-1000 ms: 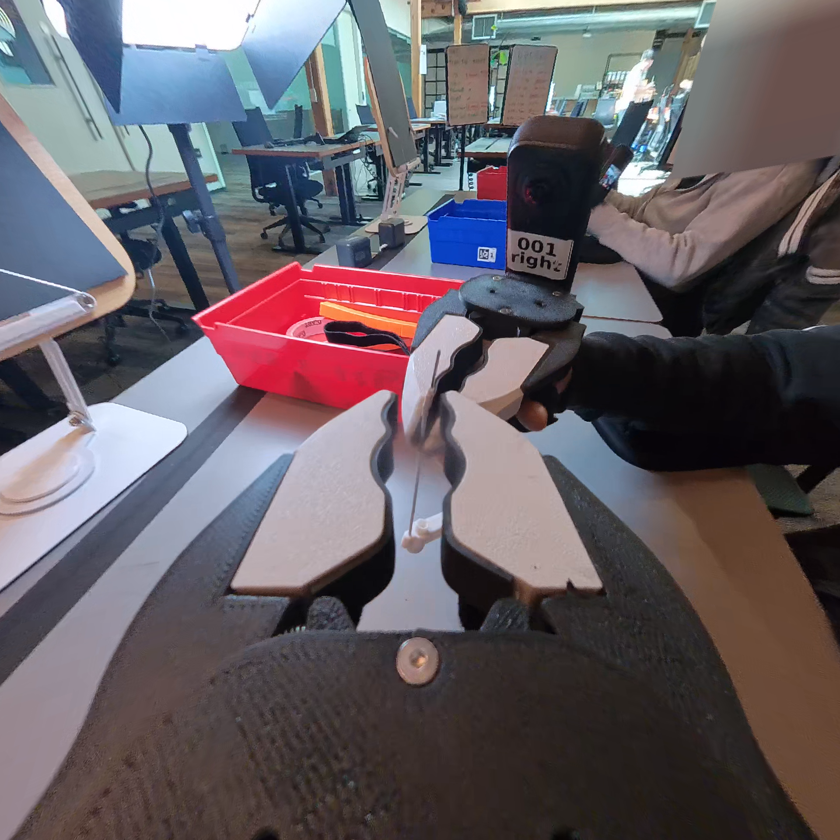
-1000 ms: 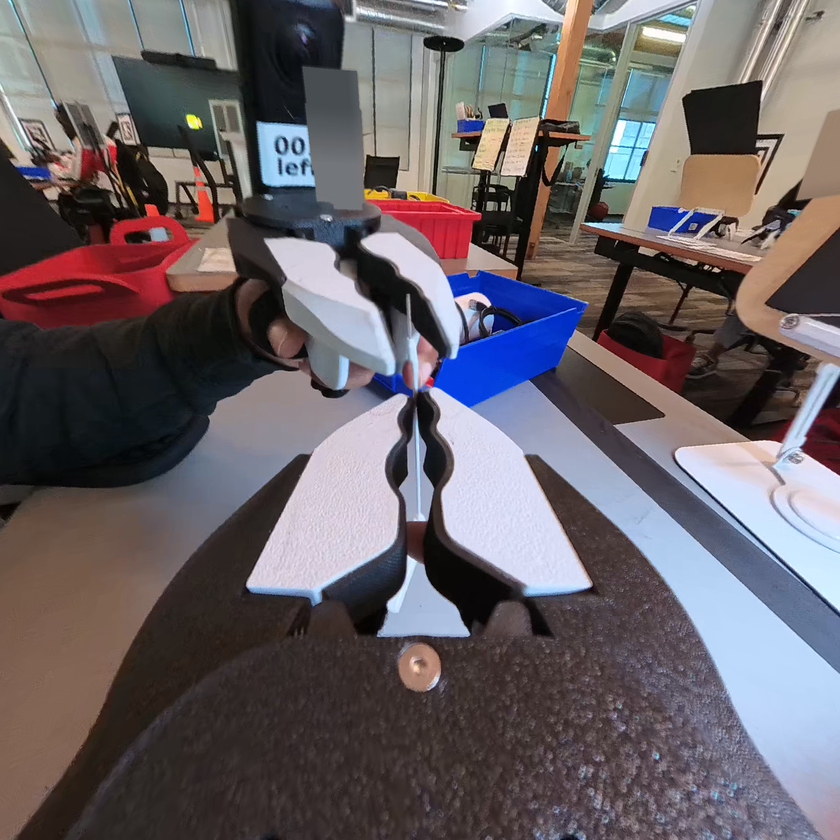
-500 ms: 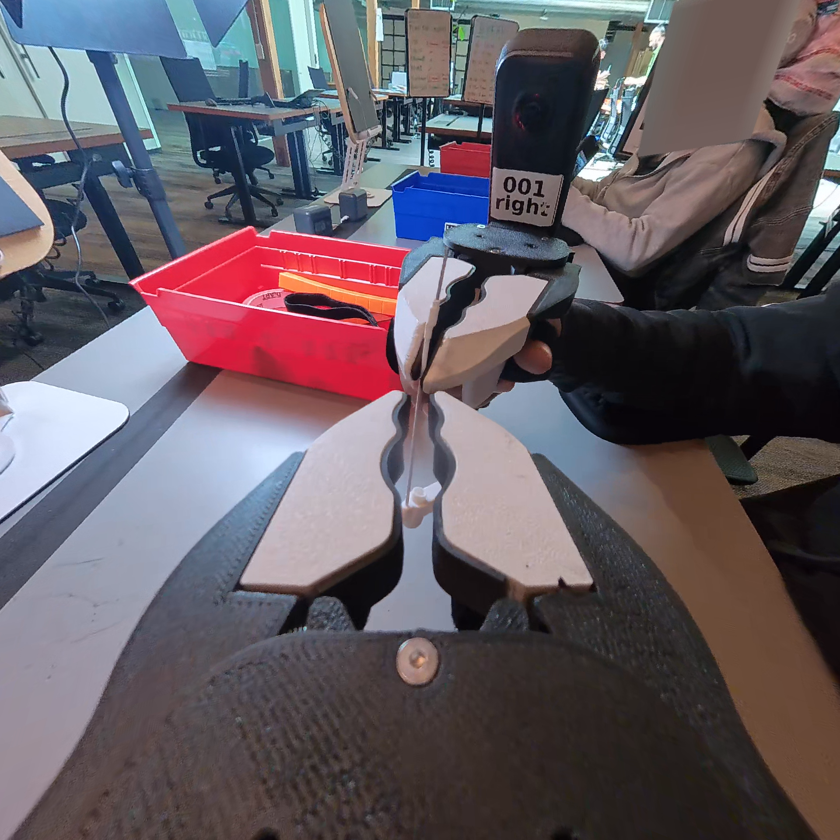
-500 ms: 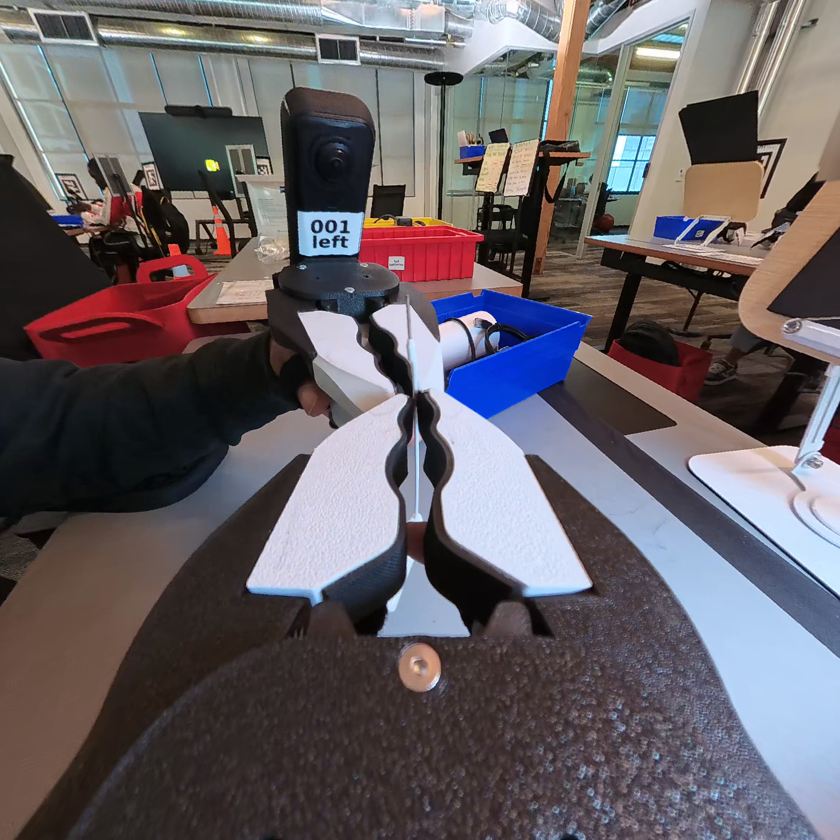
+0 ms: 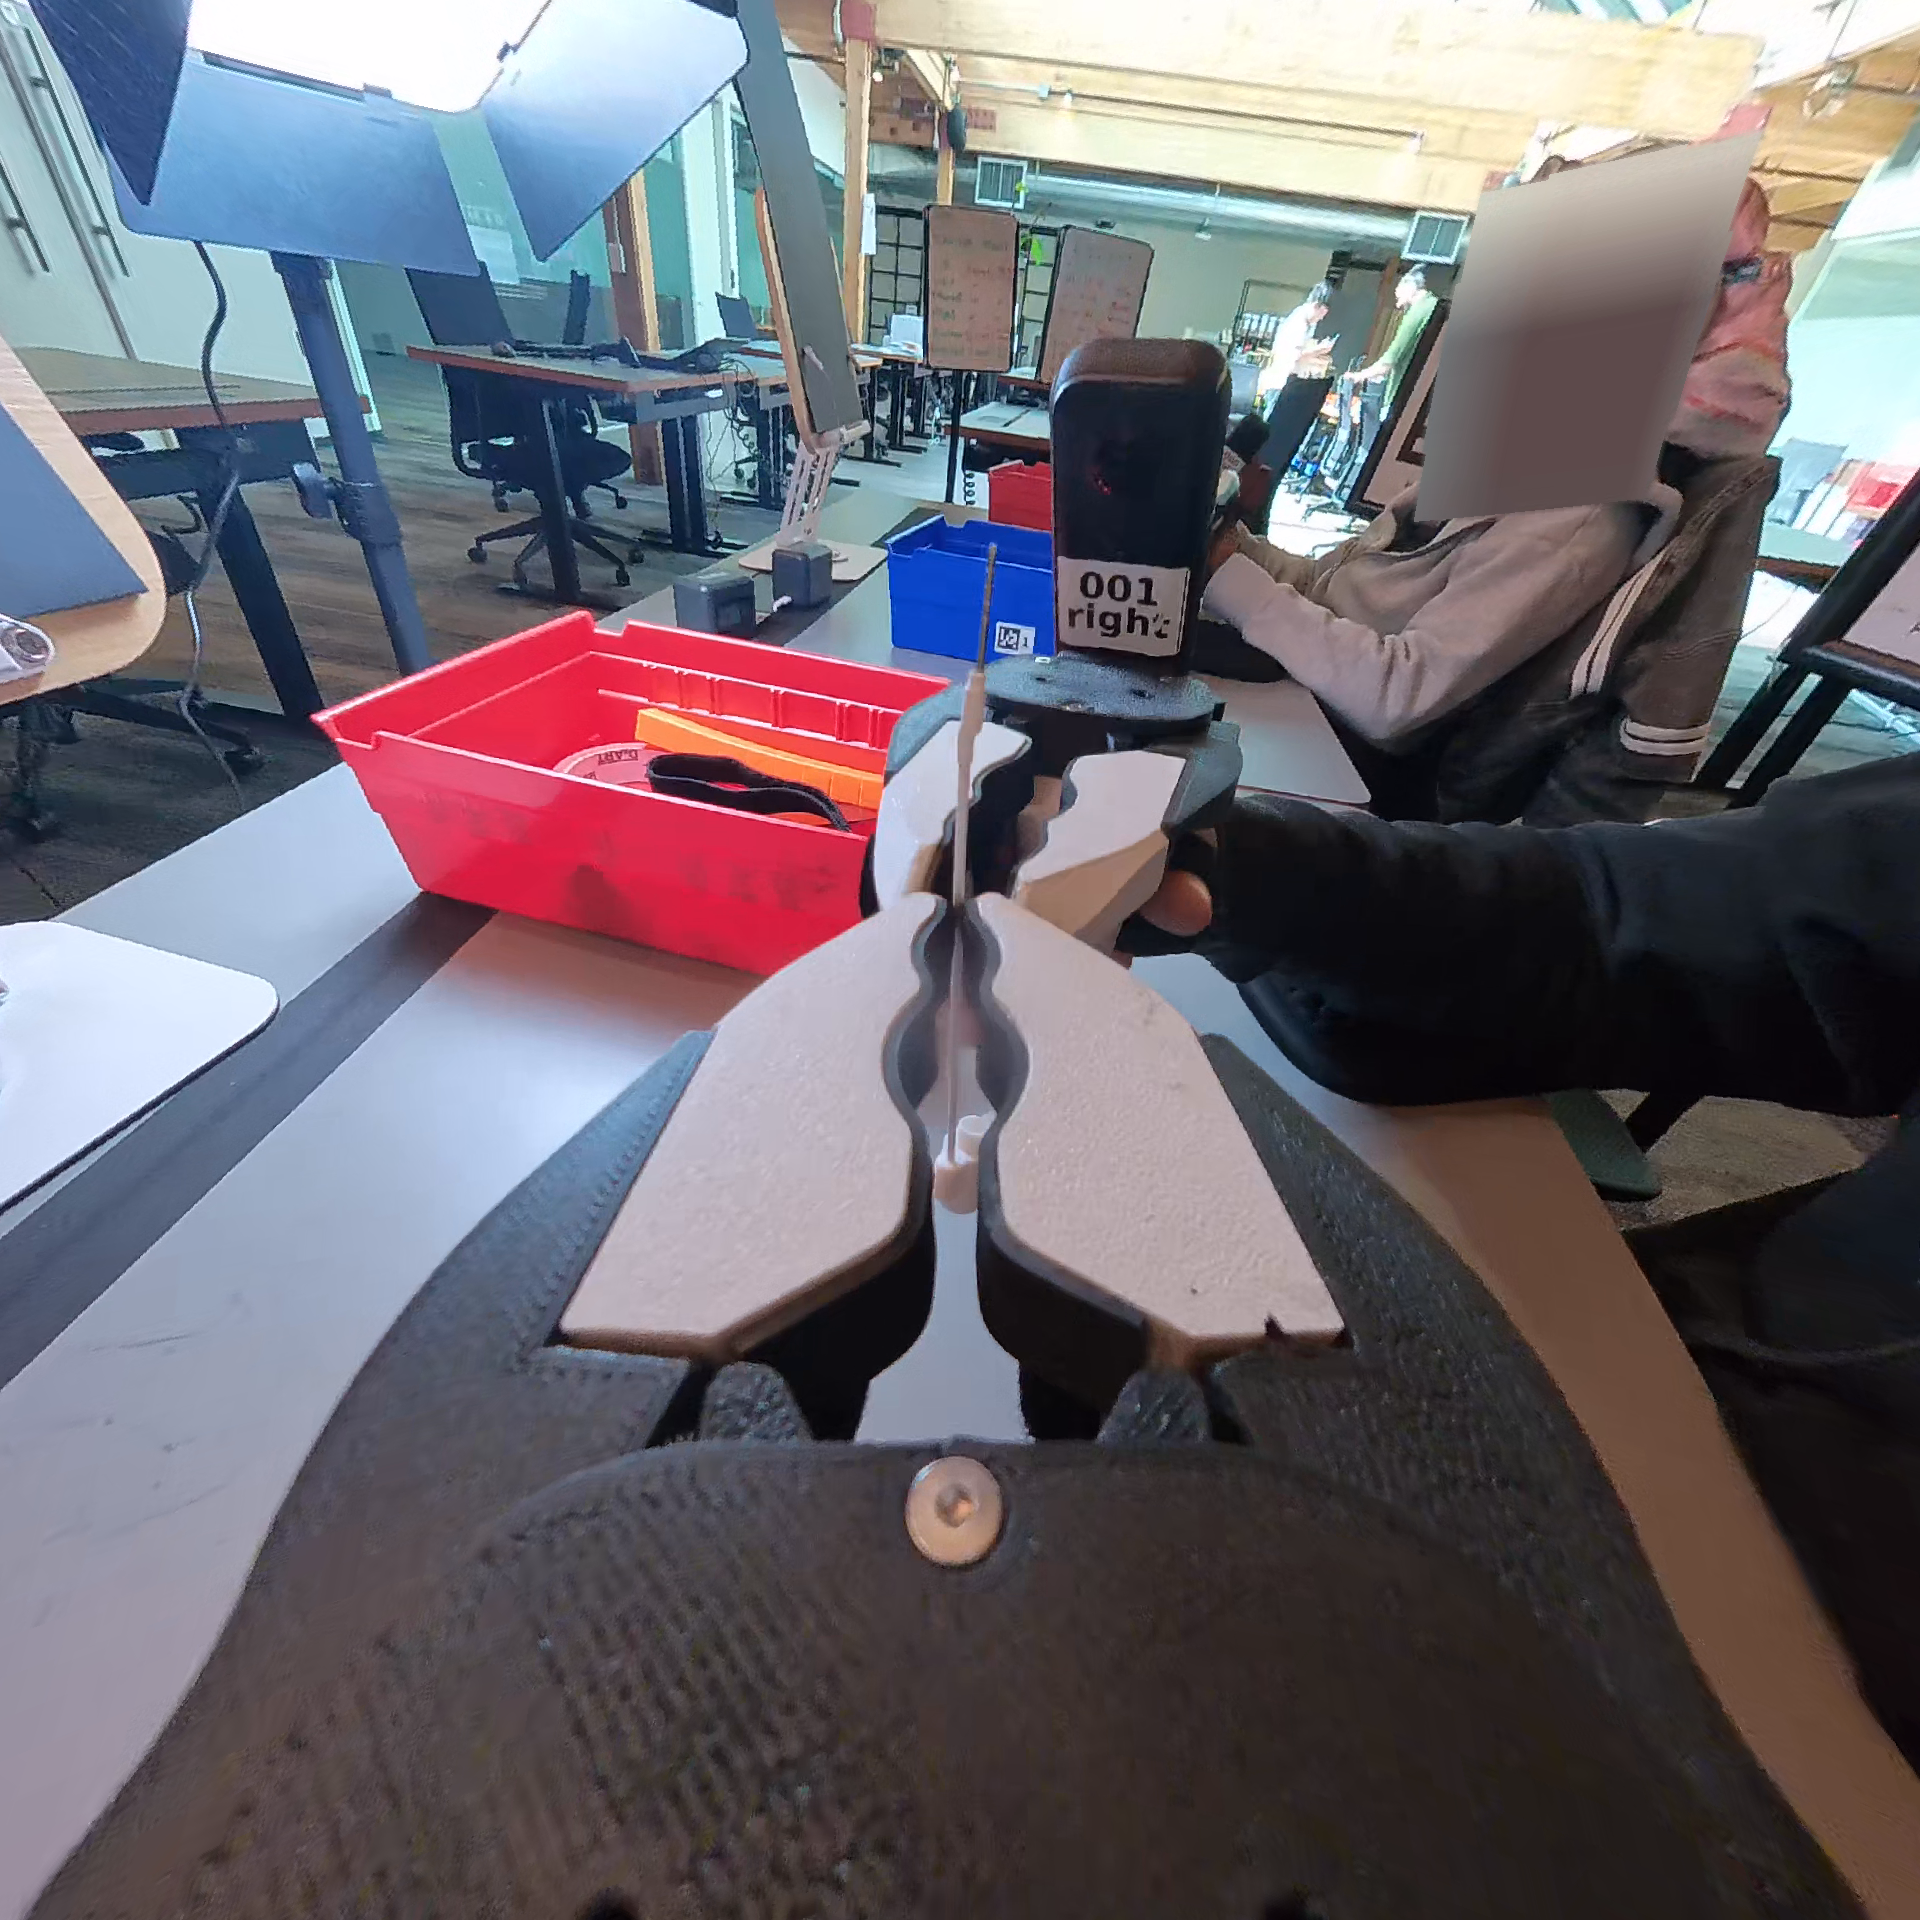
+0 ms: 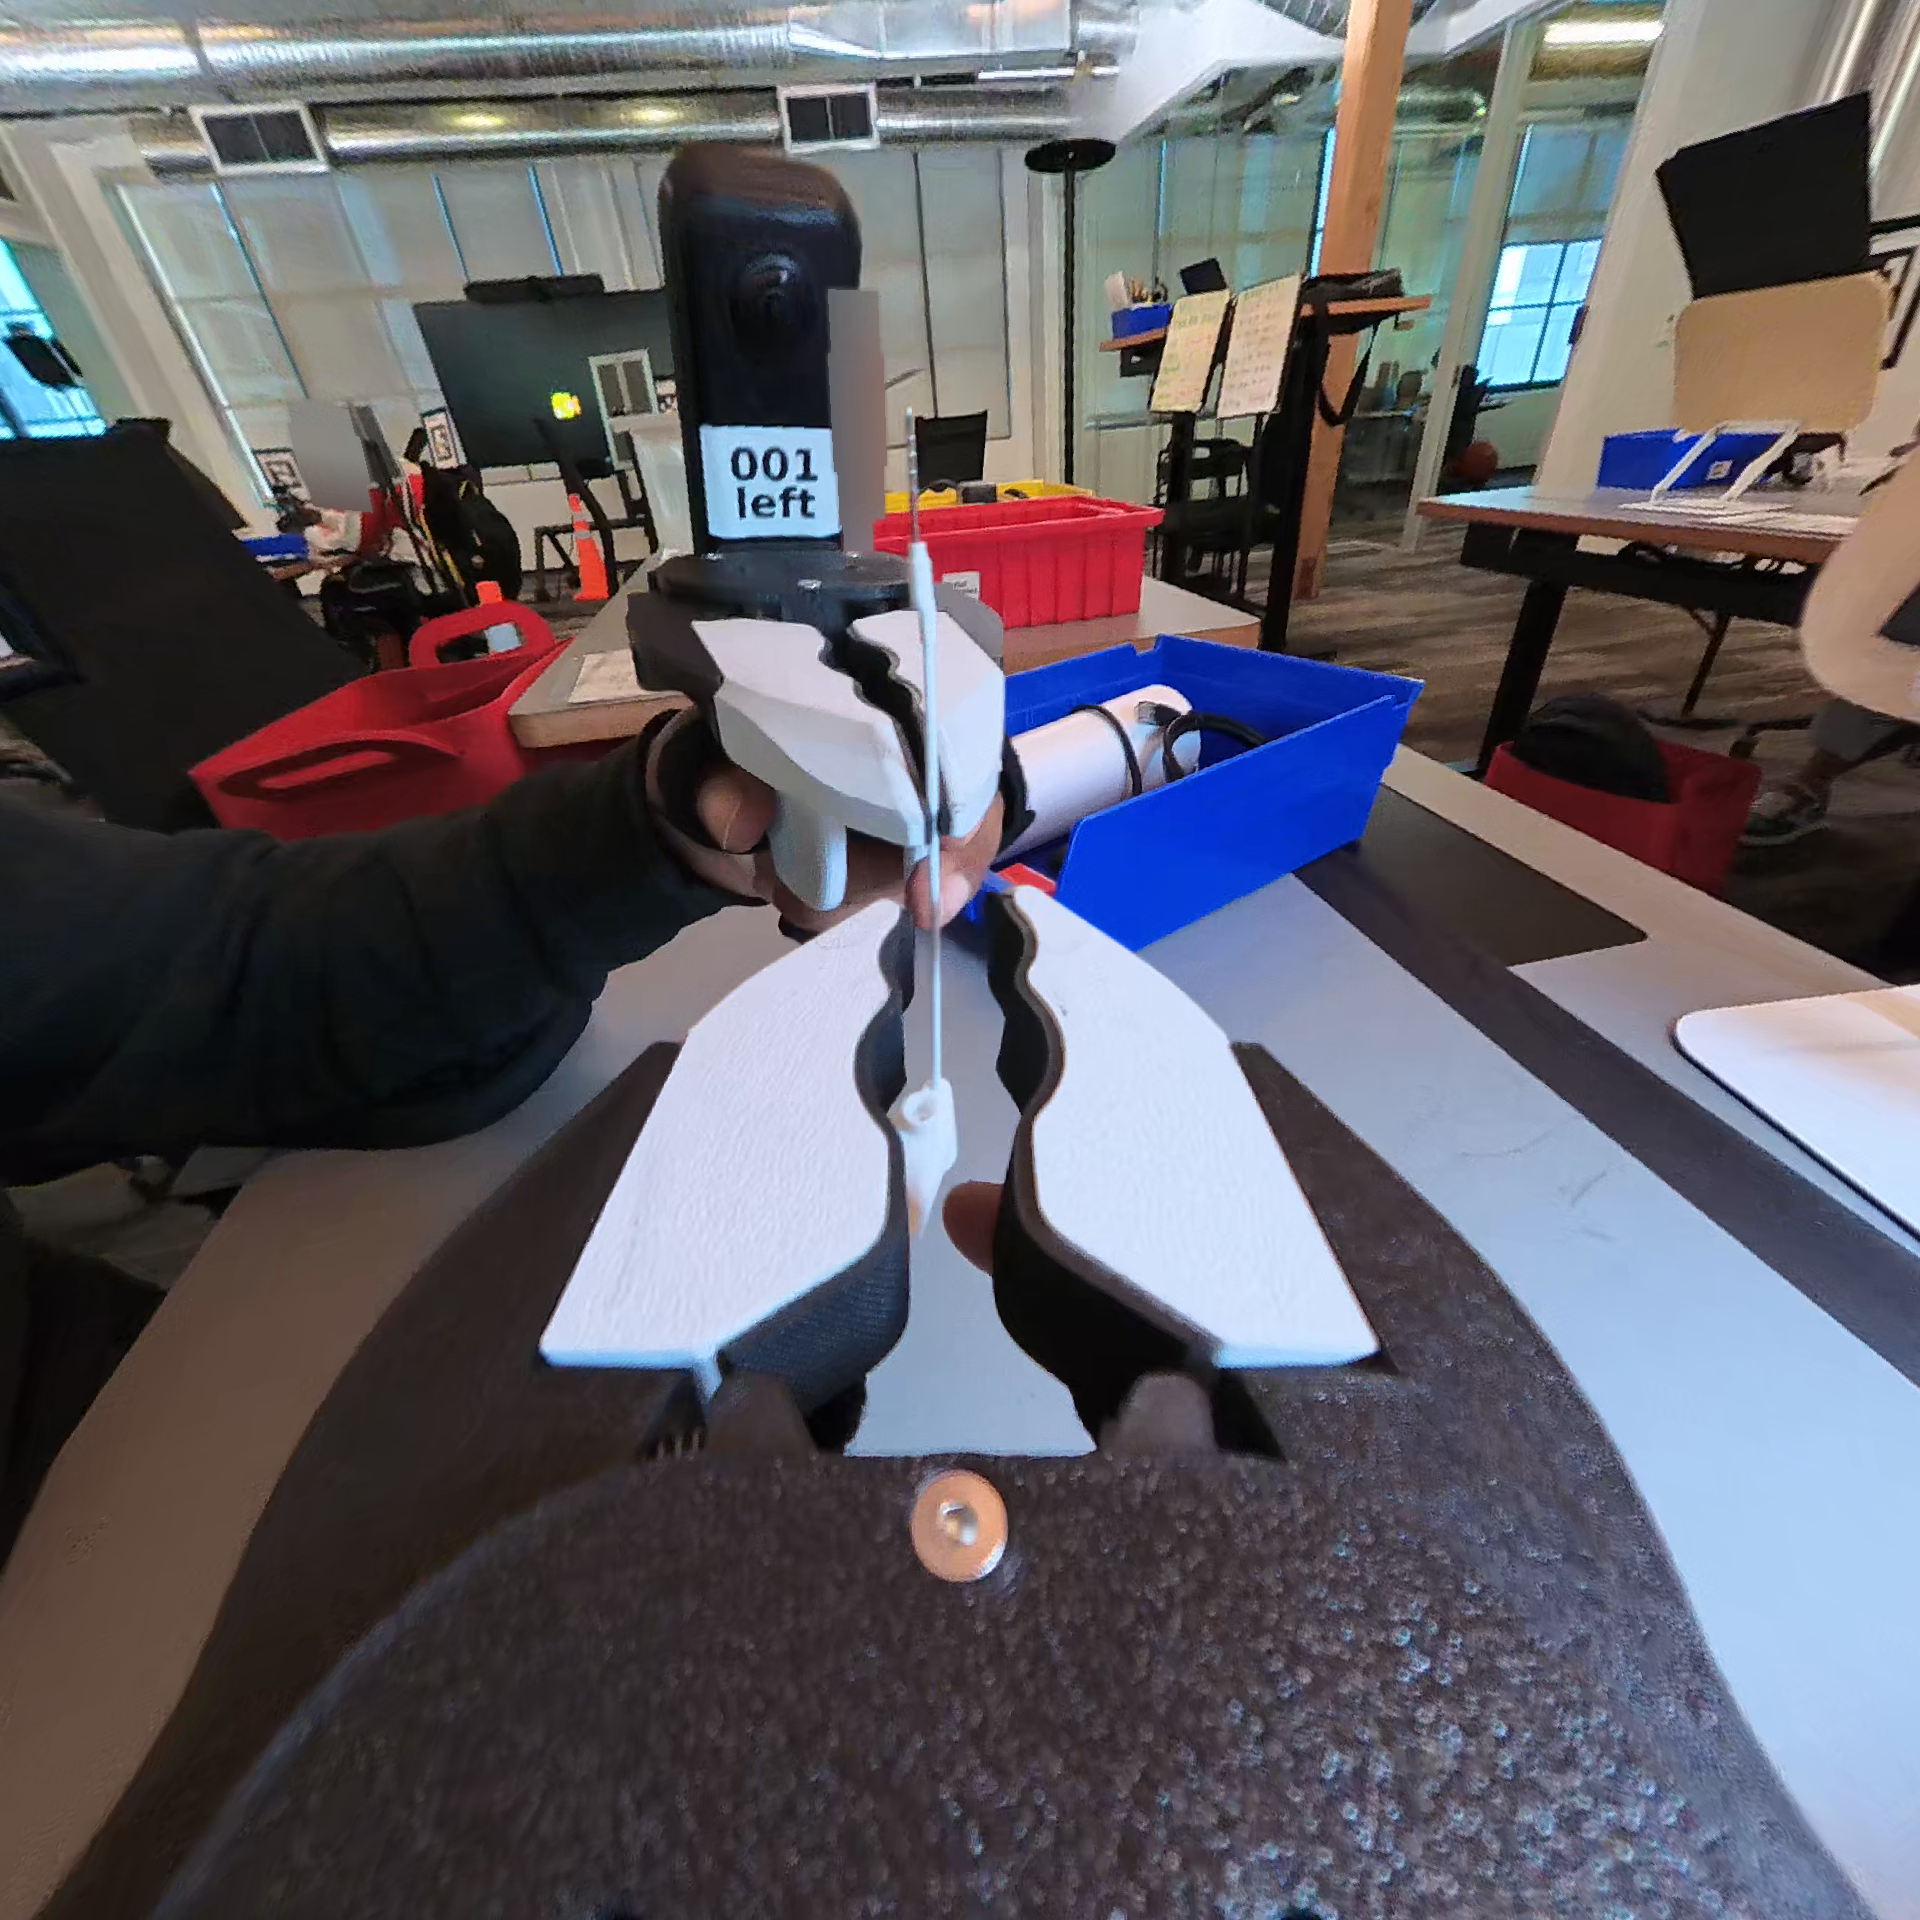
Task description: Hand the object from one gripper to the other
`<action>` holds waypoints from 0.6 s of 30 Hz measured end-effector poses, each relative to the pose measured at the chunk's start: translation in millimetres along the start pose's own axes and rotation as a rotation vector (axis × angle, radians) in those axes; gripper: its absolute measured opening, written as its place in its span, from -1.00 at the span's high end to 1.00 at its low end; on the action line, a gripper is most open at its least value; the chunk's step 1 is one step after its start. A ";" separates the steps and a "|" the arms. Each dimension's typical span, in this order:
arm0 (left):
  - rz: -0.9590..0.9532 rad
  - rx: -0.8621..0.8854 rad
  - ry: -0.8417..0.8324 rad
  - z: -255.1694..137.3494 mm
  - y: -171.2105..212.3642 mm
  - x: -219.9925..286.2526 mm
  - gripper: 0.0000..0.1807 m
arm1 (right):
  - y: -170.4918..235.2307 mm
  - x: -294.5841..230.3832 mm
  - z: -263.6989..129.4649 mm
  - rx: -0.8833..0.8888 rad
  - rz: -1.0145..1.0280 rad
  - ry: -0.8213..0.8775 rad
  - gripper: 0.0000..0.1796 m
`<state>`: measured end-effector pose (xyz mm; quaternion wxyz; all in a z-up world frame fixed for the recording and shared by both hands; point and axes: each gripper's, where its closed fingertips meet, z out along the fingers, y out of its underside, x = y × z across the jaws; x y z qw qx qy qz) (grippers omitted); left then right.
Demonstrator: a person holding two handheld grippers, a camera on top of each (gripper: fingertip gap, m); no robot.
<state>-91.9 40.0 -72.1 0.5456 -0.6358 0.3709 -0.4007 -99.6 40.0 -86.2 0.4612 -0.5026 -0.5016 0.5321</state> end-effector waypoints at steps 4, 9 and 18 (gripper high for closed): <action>0.006 -0.013 0.005 2.9 2.6 1.7 0.99 | 2.6 -5.5 5.5 -0.014 -0.029 -0.001 0.94; 0.010 -0.011 0.006 2.8 1.3 3.0 0.99 | -0.1 -4.7 4.7 0.000 -0.025 0.005 0.98; -0.040 0.020 0.054 0.0 3.1 3.8 0.83 | -14.2 -3.9 -2.0 0.057 -0.016 0.013 0.98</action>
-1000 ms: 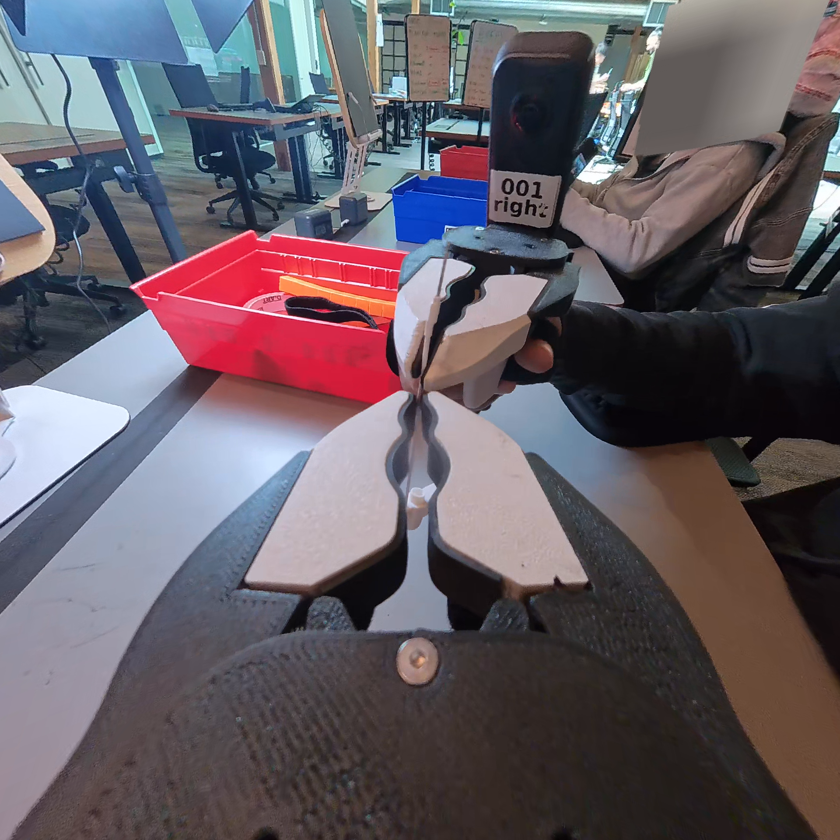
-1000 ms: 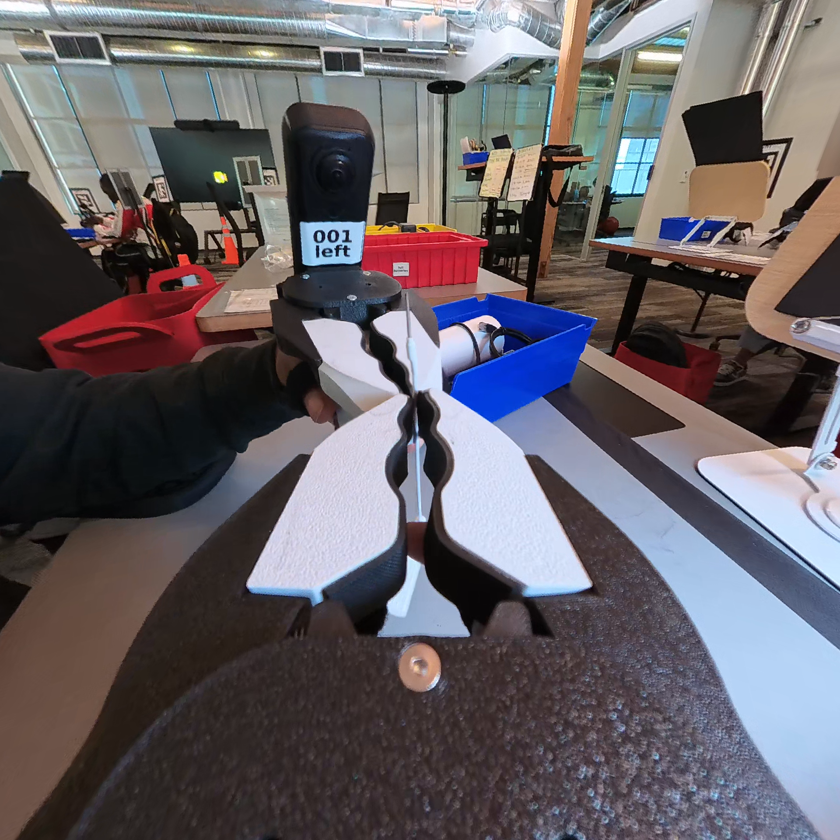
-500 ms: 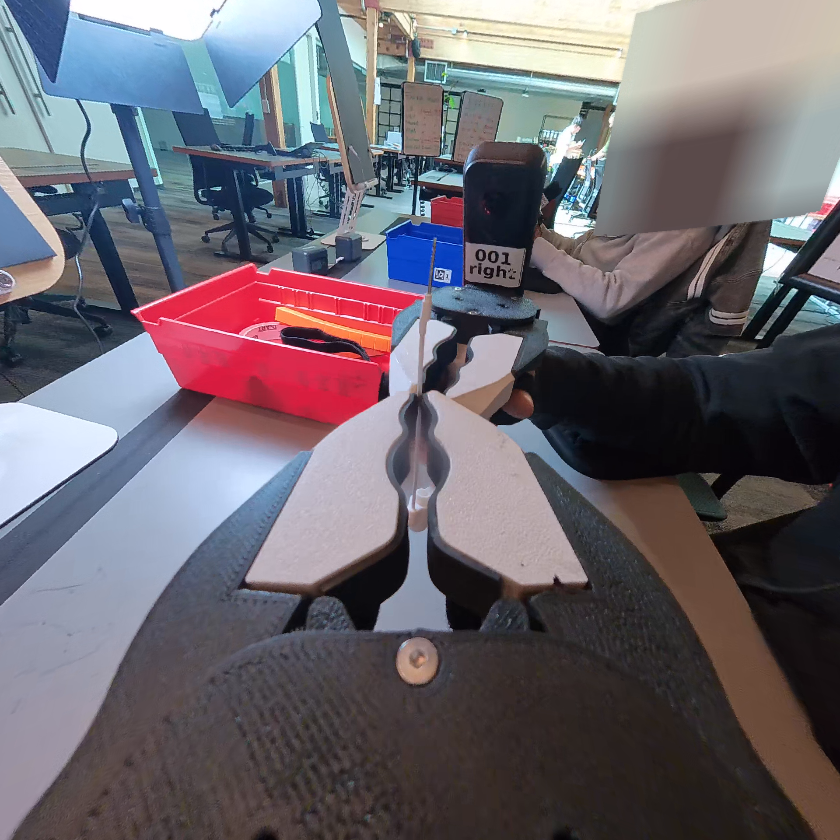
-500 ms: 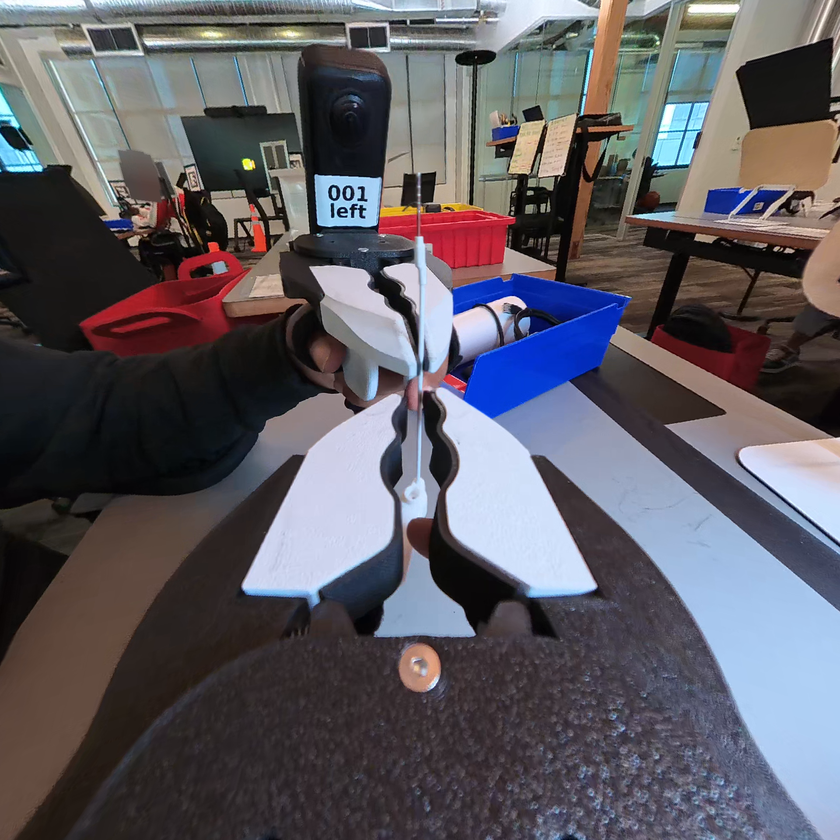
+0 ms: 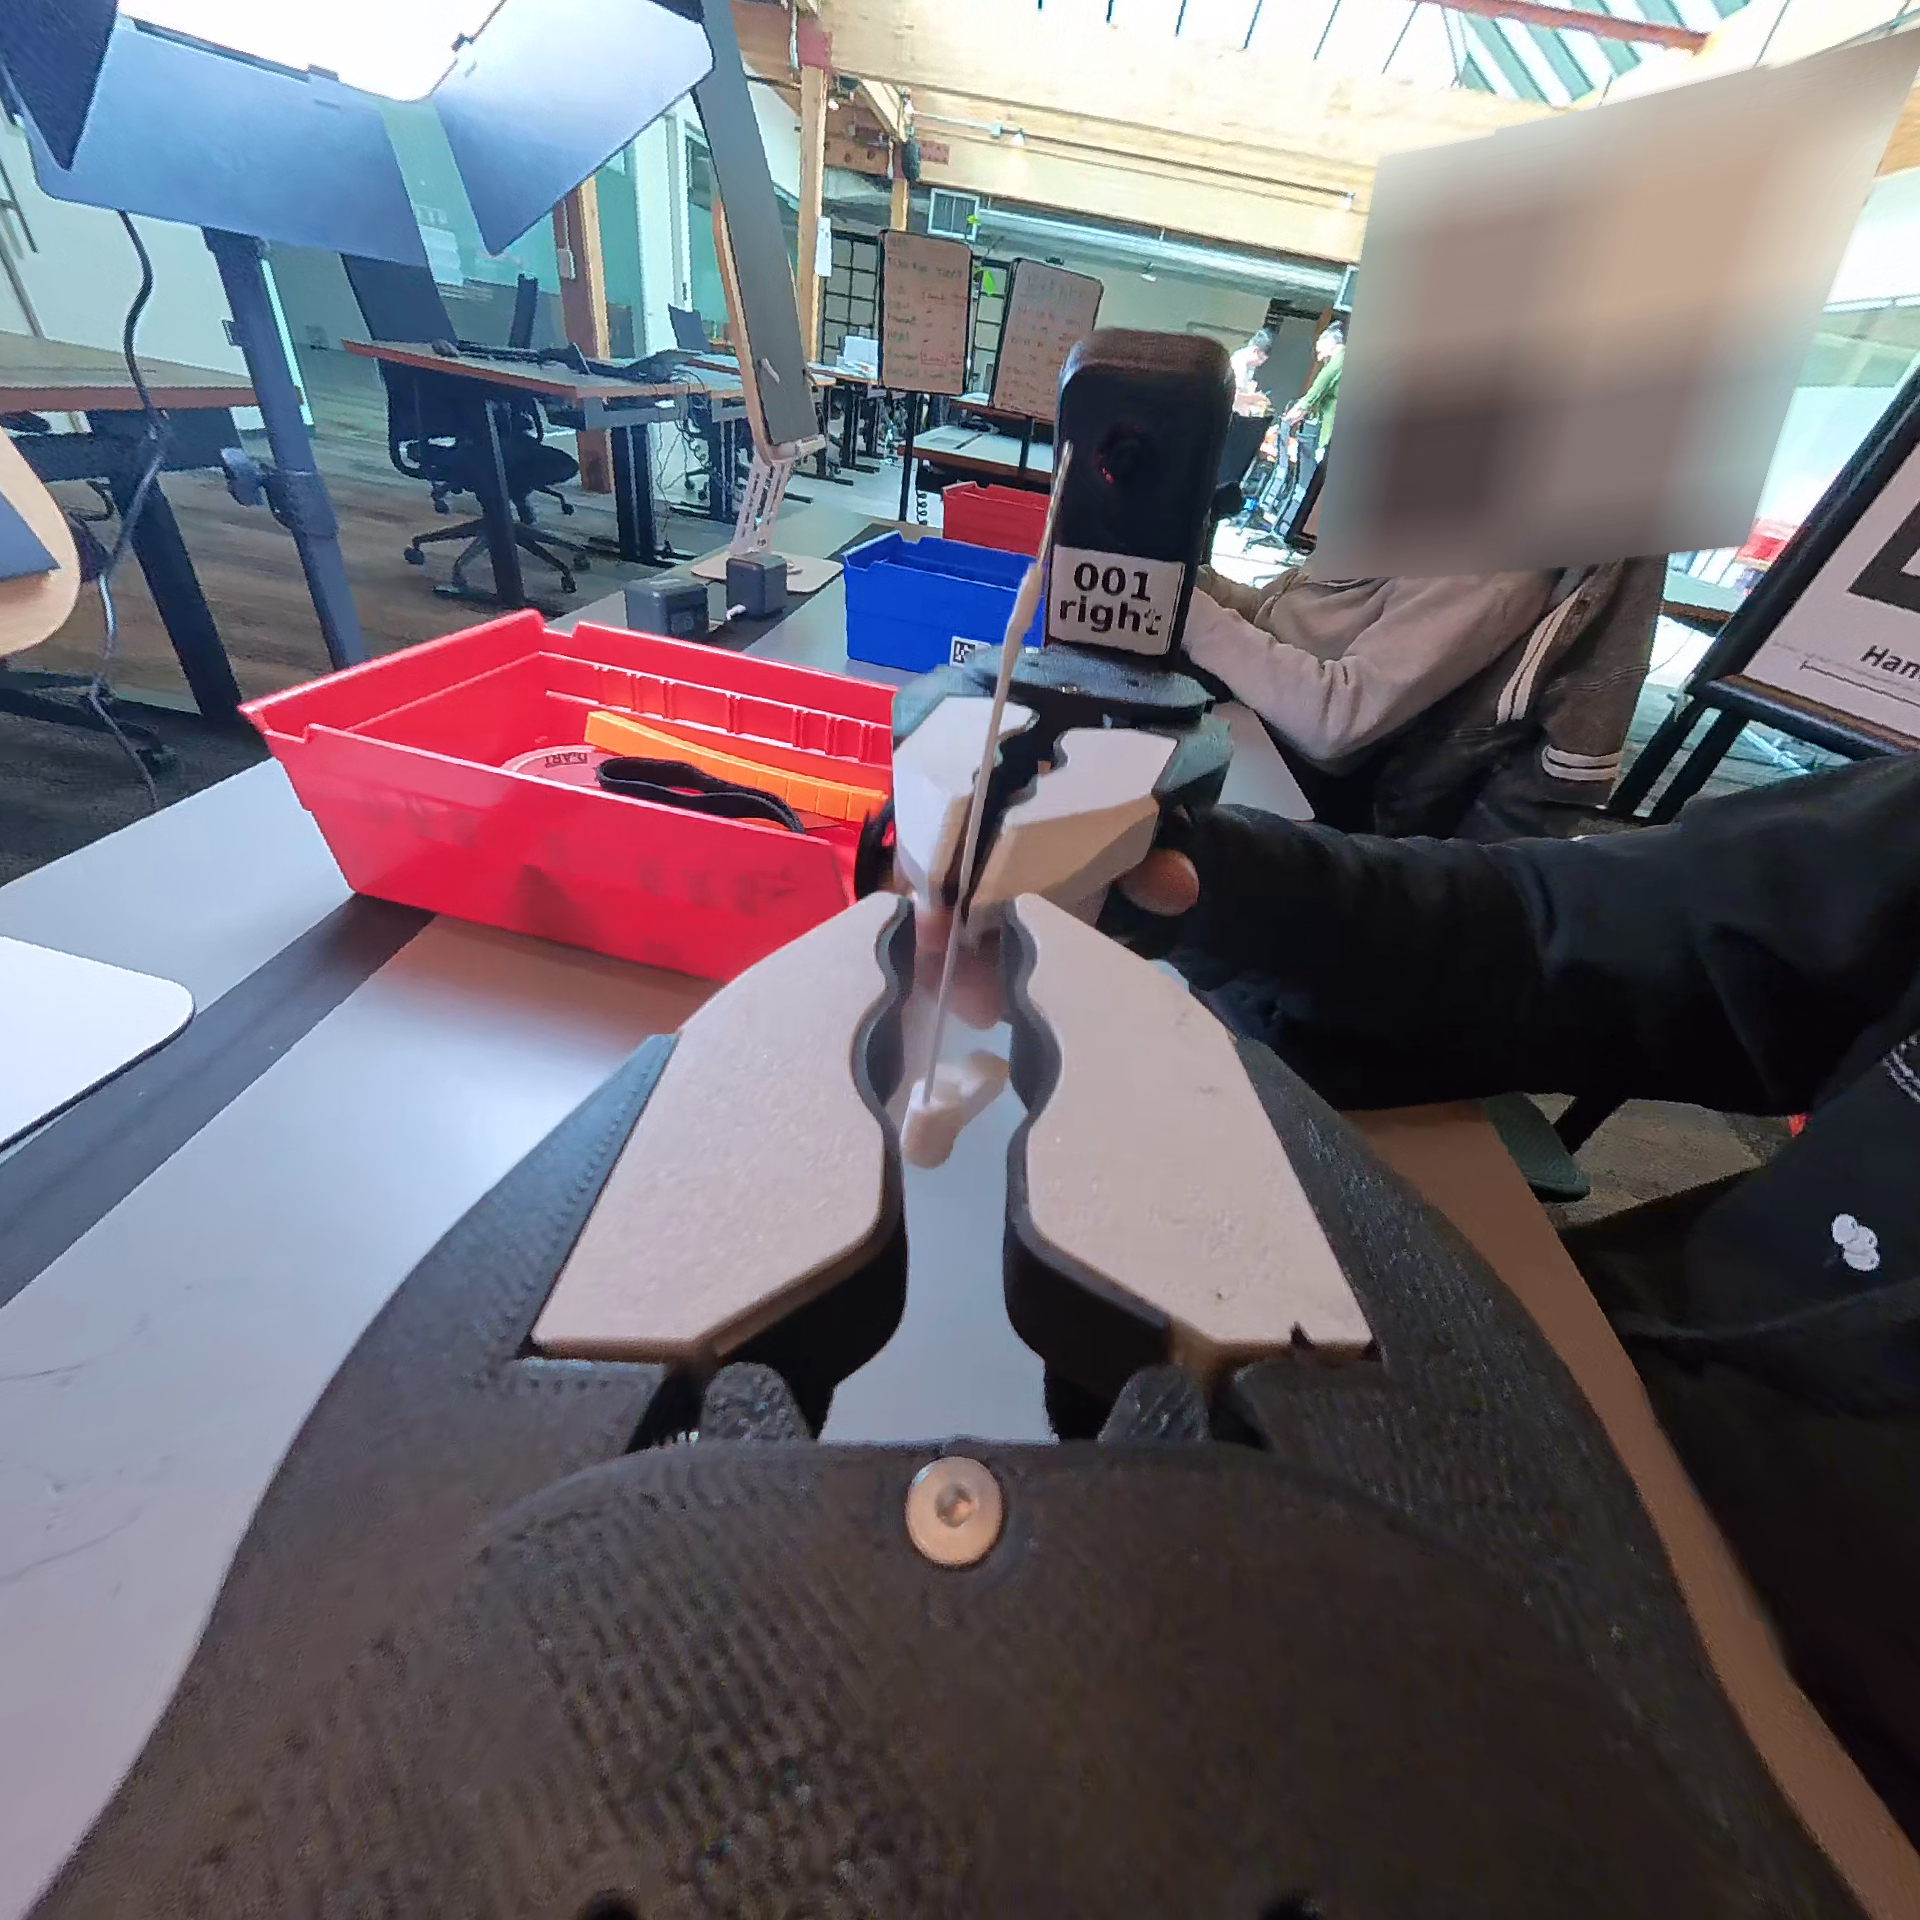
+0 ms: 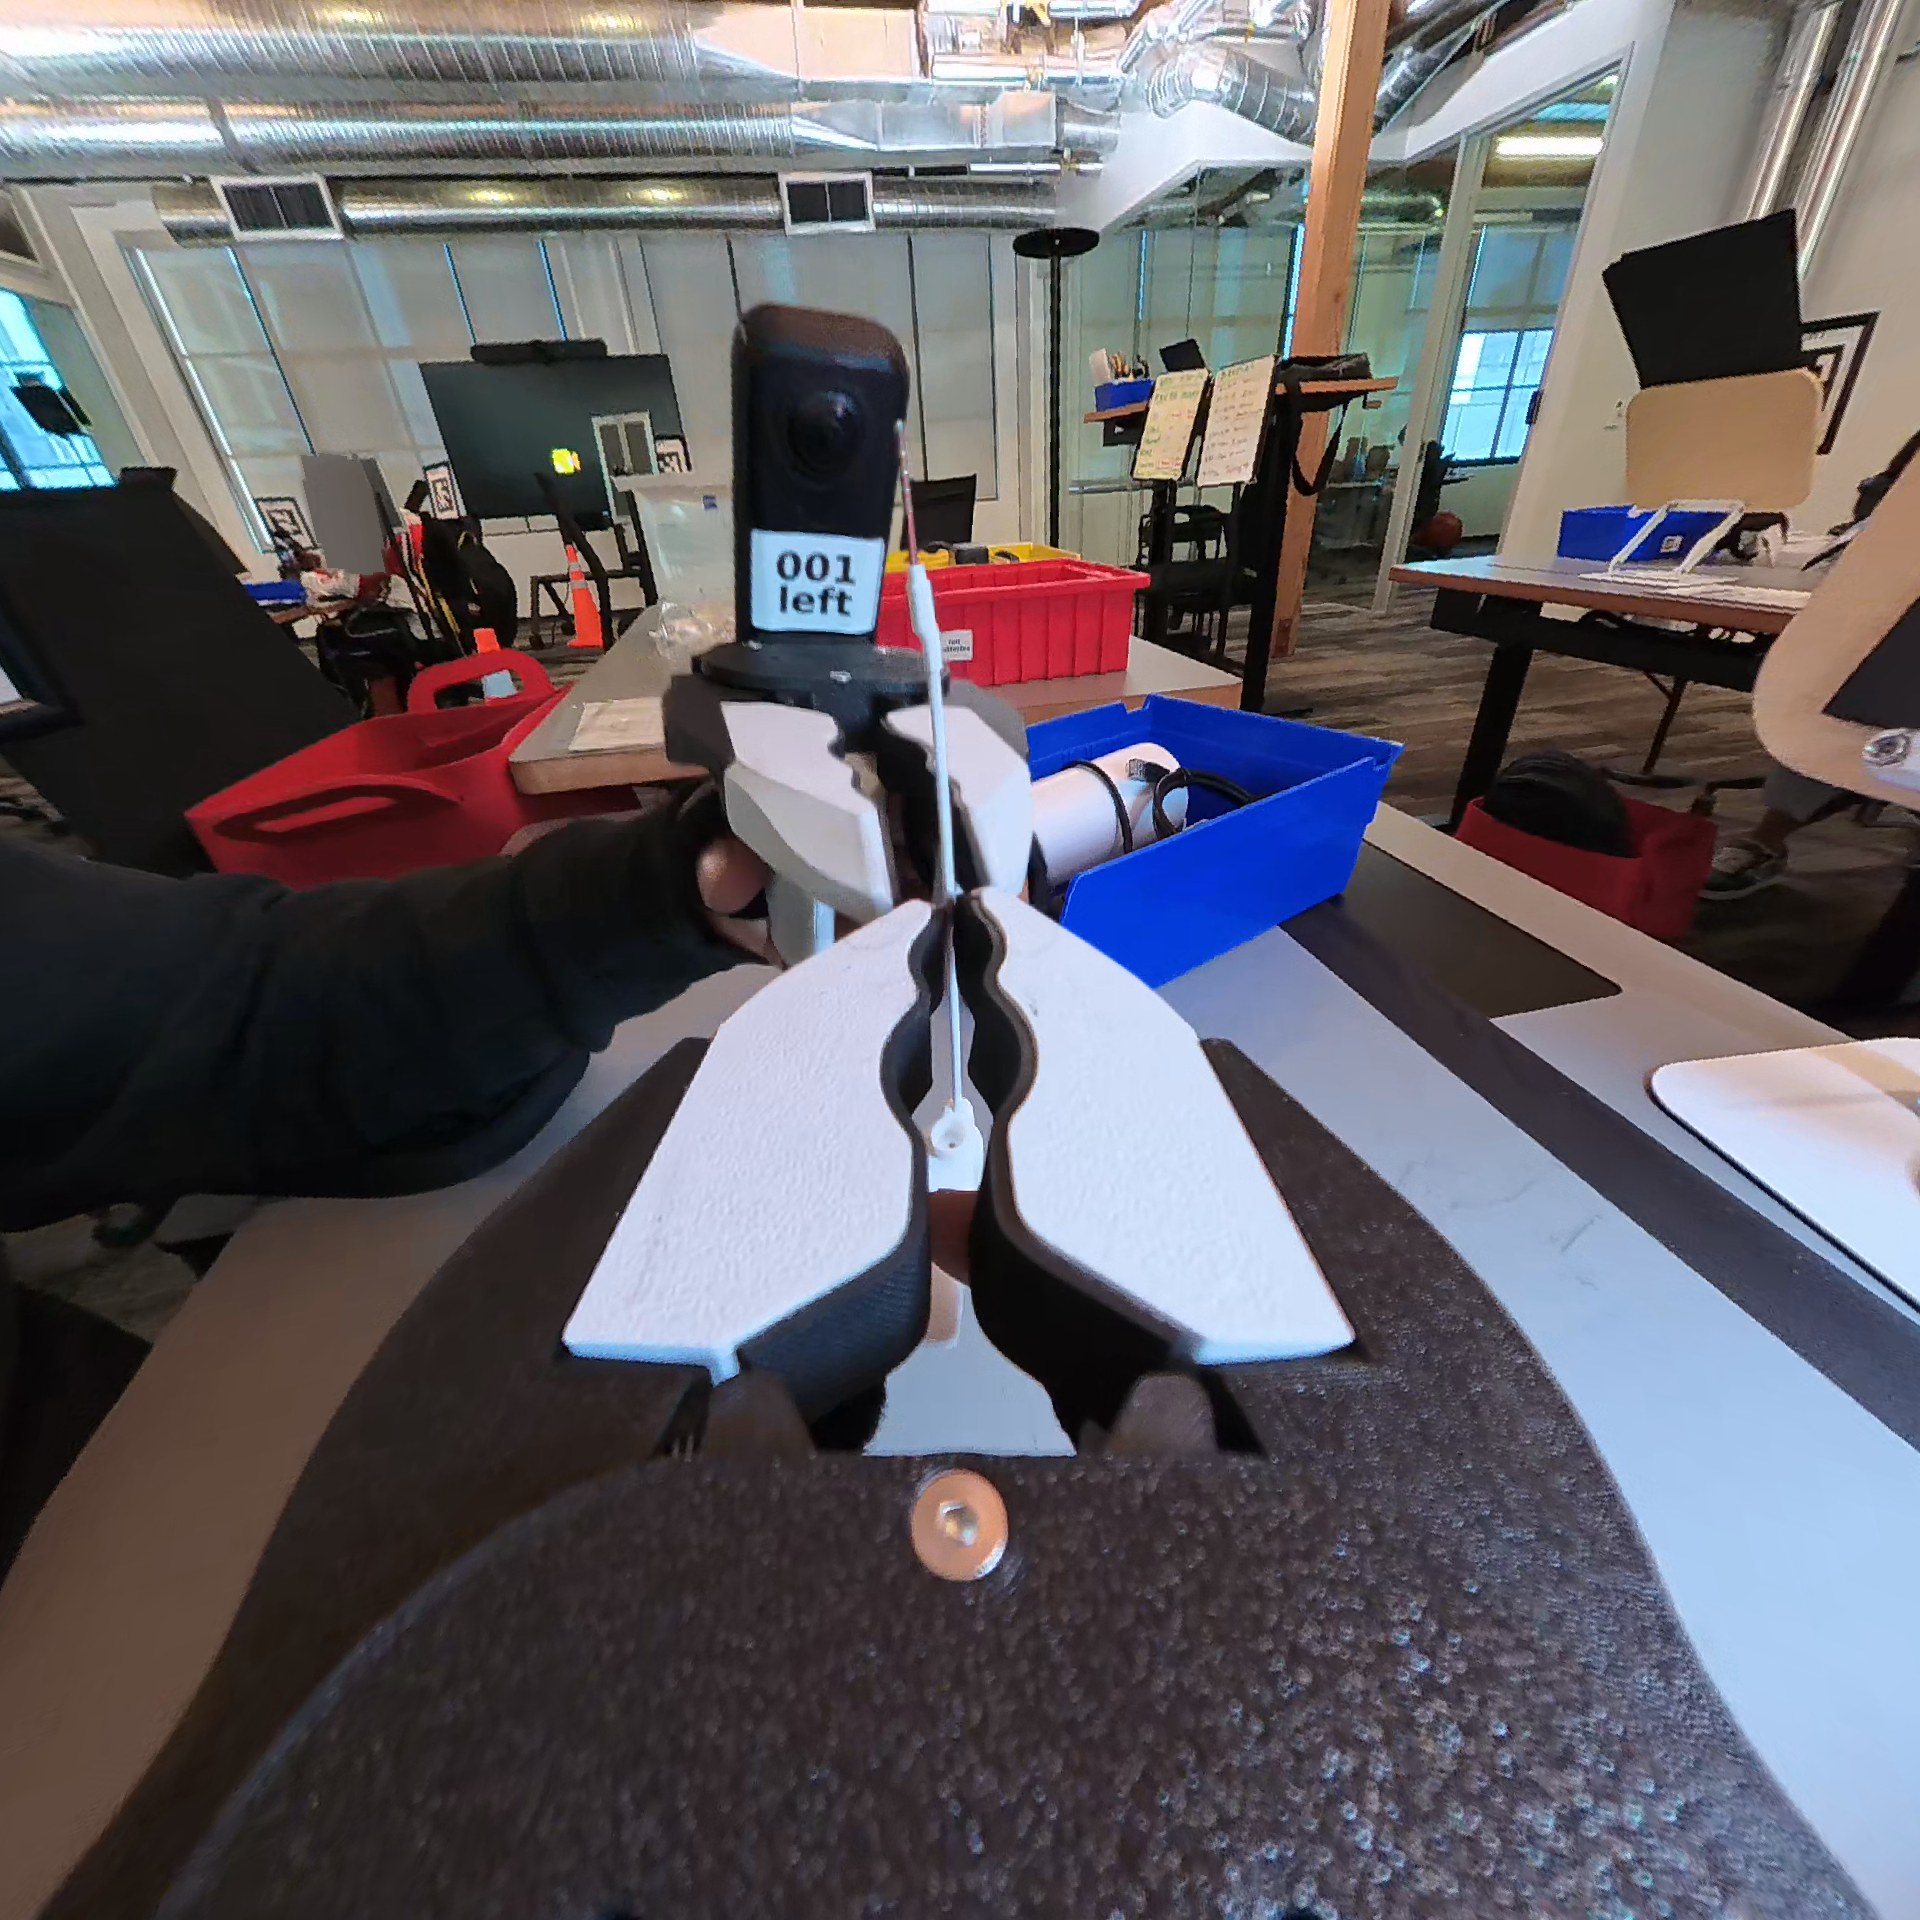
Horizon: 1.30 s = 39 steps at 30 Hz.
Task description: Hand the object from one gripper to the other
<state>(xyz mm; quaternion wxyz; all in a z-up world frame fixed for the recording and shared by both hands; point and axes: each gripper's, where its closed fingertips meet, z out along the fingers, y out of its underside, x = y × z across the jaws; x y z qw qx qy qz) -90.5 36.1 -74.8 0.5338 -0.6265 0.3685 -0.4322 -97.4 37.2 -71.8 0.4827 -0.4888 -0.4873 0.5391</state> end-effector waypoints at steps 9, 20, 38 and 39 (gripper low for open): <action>0.031 -0.032 0.017 9.2 10.4 5.4 0.93 | -6.5 -7.5 0.7 0.016 0.000 -0.020 0.98; 0.075 -0.008 0.013 9.0 4.3 9.7 0.99 | -7.4 -9.6 0.7 0.037 0.047 -0.042 0.98; 0.062 0.044 0.022 0.0 -10.7 9.1 0.99 | -26.9 7.9 -18.6 0.120 0.074 -0.004 0.85; 0.058 0.051 0.024 -0.6 -11.8 9.0 0.99 | -24.4 8.7 -18.3 0.110 0.073 -0.004 0.85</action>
